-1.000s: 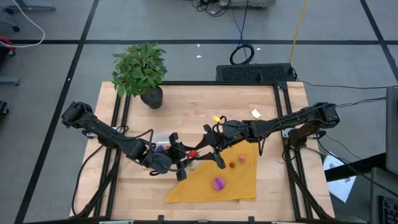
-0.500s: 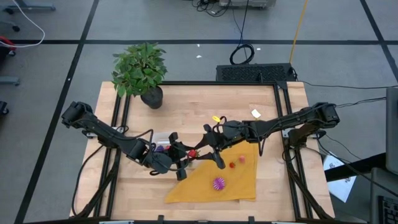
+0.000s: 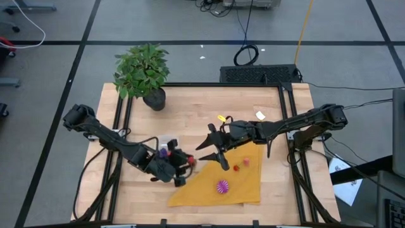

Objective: Pick and placing Produce into tupperware
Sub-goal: Put the top red strawberry into the transparent bin

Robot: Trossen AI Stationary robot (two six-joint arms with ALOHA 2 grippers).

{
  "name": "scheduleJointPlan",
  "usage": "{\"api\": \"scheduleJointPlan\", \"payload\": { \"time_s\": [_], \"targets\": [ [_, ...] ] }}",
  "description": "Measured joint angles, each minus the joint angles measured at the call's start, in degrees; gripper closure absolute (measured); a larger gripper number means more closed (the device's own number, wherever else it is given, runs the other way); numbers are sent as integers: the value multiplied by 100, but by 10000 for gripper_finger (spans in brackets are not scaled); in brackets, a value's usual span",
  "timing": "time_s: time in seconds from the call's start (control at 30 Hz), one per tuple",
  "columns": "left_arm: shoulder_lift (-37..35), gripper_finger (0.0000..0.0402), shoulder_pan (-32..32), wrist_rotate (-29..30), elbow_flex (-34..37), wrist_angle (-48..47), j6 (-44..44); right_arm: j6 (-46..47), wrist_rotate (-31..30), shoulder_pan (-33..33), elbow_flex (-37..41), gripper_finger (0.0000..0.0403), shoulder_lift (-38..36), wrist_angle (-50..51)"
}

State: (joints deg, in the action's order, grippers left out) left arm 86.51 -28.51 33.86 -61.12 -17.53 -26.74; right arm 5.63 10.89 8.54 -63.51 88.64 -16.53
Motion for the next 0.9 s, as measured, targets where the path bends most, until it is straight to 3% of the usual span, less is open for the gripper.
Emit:
{"api": "scheduleJointPlan", "payload": {
  "time_s": [0.1,0.4,0.9],
  "targets": [
    [-45,252,-18,334,-24,-109,-271,-1,14,7,16,213,40,60],
    [-34,252,-130,356,-31,-488,-522,-35,-126,-11,15,213,42,73],
    [-34,252,-402,351,-30,-3295,-3741,-24,-176,-4,15,213,55,176]
  ]
}}
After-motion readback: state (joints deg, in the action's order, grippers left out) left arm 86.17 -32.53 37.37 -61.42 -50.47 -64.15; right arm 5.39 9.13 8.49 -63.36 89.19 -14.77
